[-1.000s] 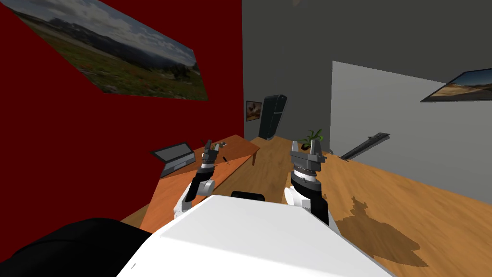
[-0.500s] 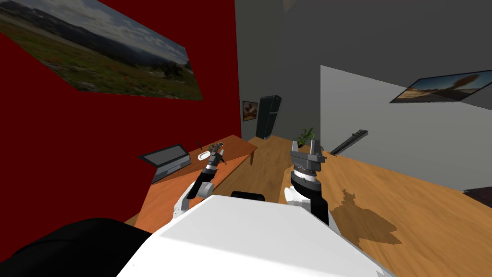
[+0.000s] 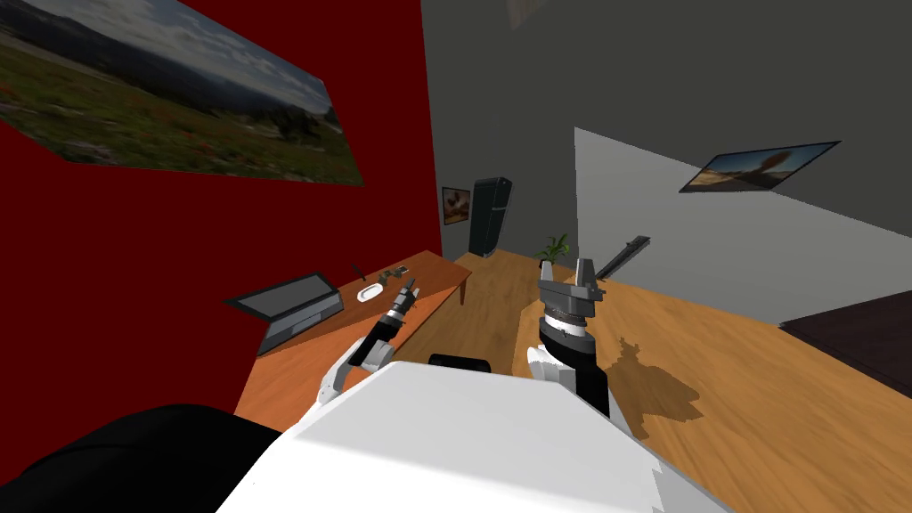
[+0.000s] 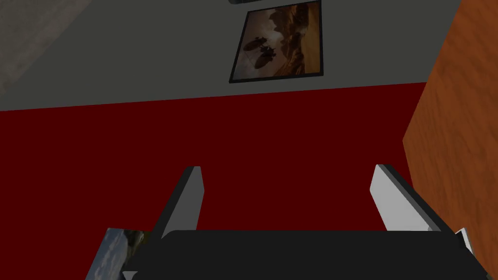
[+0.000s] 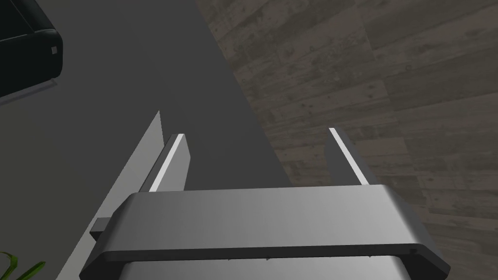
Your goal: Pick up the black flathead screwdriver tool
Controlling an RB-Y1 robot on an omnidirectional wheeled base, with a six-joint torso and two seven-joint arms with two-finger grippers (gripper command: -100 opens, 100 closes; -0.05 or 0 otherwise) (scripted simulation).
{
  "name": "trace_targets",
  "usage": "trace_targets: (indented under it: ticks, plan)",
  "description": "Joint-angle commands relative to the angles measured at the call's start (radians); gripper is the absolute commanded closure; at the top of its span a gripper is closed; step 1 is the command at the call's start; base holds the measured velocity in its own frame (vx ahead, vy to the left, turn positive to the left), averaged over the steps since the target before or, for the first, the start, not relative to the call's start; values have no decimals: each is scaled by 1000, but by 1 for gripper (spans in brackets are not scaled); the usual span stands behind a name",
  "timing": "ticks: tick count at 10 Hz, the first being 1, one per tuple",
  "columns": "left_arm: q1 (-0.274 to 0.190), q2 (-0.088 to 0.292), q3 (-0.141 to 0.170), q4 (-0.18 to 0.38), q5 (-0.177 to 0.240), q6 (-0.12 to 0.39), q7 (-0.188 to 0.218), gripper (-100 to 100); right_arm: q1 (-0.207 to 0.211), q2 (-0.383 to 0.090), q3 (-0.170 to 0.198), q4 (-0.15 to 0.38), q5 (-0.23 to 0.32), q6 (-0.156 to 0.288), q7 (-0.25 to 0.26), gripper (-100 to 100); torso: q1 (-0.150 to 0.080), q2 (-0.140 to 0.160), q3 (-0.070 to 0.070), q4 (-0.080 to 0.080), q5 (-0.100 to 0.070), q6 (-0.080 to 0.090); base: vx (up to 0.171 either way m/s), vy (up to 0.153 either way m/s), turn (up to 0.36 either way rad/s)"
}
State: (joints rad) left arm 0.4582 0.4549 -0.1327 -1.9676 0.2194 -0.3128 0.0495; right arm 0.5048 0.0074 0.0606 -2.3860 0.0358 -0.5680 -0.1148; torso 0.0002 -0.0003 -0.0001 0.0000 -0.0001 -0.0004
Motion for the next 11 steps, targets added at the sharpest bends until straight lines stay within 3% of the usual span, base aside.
trace_targets:
  ticks: [1, 7, 8, 10, 11]
  plan:
    - [4, 47, -24, 22, 14, 43, 16, -100, 0, 0, 0, 0, 0, 0, 0, 0, 0, 0, 0, 0, 0, 0, 7, -8, -127]
    - [-3, 192, -118, 166, 61, 156, 79, -100, 0, 0, 0, 0, 0, 0, 0, 0, 0, -1, -1, 0, 0, 0, 16, -6, -135]
    - [-3, 192, -118, 166, 61, 156, 79, -100, 0, 0, 0, 0, 0, 0, 0, 0, 0, -1, -1, 0, 0, 0, 19, -3, -84]
    - [-9, 252, -165, 232, 86, 210, 114, -100, 0, 0, 0, 0, 0, 0, 0, 0, 0, -1, -1, 0, 0, 0, 30, 2, -215]
    - [-9, 263, -165, 241, 86, 210, 114, -100, 0, 0, 0, 0, 0, 0, 0, 0, 1, -2, -1, 0, 0, 0, 31, 14, -60]
